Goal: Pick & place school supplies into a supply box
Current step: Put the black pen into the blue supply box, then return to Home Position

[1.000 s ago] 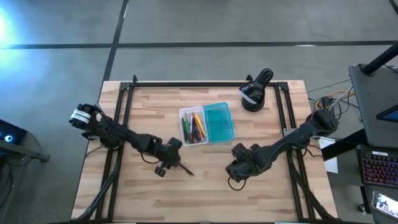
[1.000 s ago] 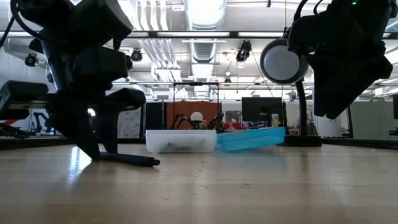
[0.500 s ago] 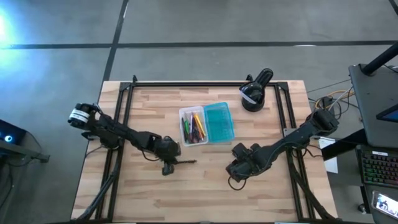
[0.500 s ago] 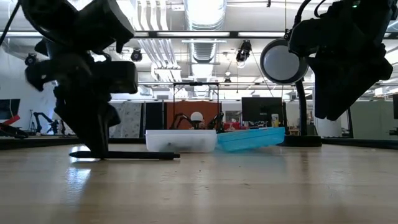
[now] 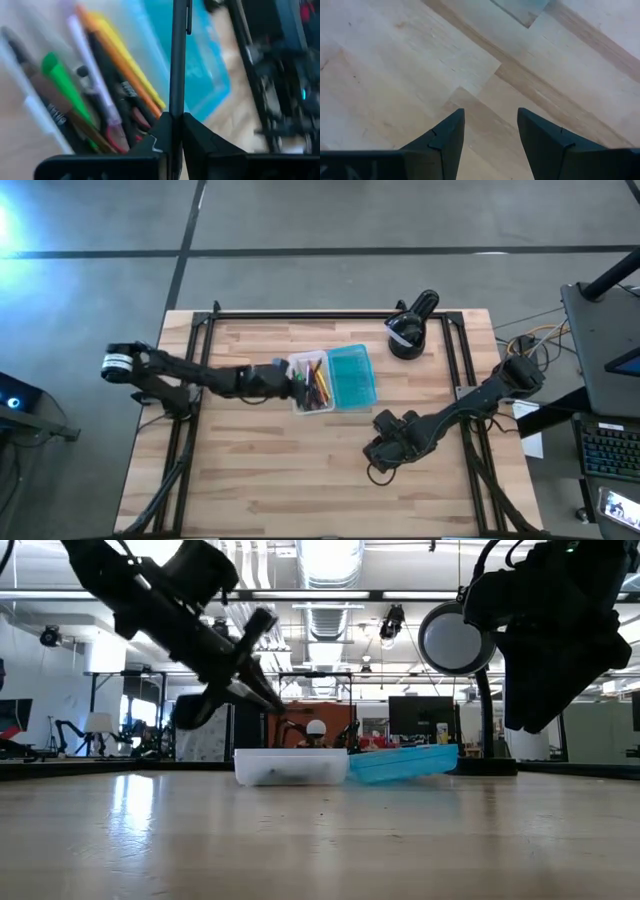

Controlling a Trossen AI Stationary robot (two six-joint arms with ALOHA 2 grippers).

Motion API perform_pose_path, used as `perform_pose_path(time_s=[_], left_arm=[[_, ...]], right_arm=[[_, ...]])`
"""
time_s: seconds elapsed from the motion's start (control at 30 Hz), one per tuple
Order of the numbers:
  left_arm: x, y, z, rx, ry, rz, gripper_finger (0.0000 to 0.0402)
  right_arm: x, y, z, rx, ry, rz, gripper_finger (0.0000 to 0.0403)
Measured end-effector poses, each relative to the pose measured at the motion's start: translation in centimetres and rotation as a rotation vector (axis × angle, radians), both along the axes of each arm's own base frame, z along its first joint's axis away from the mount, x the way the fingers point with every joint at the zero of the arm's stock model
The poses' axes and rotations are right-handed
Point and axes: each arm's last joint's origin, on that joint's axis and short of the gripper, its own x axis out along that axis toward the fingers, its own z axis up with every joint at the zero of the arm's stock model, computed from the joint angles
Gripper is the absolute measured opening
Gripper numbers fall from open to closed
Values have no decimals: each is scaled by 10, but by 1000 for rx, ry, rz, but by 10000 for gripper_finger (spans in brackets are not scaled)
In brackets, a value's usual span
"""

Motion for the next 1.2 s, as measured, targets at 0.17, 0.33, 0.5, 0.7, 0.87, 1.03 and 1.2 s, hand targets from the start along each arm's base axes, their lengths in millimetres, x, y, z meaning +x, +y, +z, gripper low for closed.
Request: perform_pose_path(time_s=[0.17,0.33,0.5,0.7,0.87,1.03,1.2], left_arm=[[1,13,-12,-102,2,89,17],[3,10,-27,-167,61,39,51],[2,10,-32,-195,93,67,65],[-2,8,3,32,4,-86,68],[-24,2,60,364,-156,-262,68],[-59,-2,101,470,-295,-284,68],[-92,-6,115,425,-335,-303,69]], right_arm=[[0,-1,0,-34,-20,-6,173],[0,-2,-1,-43,-22,-13,173],[0,-2,-1,-43,-23,-13,173],[0,-2,-1,-37,-32,-24,173],[2,-1,1,-17,-31,-27,173],[11,2,16,45,-35,24,173],[32,3,50,80,-149,106,173]])
